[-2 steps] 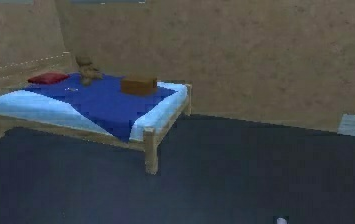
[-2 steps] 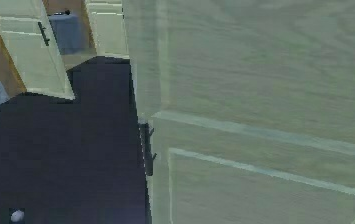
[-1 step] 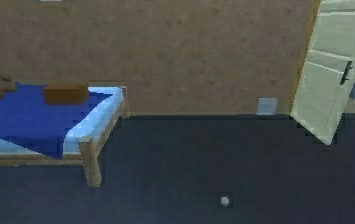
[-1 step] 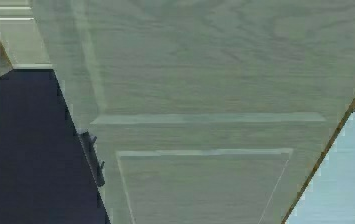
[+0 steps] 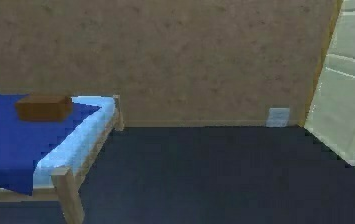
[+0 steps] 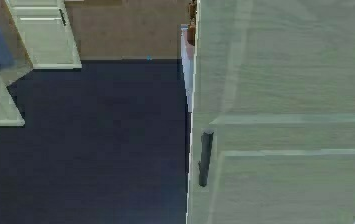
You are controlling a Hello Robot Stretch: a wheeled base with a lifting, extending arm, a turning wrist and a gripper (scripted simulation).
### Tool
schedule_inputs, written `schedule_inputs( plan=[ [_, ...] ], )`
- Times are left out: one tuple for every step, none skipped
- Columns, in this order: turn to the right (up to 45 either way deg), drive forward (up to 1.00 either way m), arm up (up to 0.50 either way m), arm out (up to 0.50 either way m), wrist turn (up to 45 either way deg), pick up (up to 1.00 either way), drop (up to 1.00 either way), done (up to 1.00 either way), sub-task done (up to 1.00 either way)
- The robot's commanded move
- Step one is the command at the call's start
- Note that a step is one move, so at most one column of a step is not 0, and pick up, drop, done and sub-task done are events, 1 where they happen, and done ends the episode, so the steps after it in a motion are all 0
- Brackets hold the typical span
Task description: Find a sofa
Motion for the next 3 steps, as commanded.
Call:
schedule_inputs(
  plan=[
    [39.0,0.0,0.0,0.0,0.0,0.0,0.0,0.0,0.0],
    [0.0,0.35,0.0,0.0,0.0,0.0,0.0,0.0,0.0],
    [21.0,0.0,0.0,0.0,0.0,0.0,0.0,0.0,0.0]
  ],
)
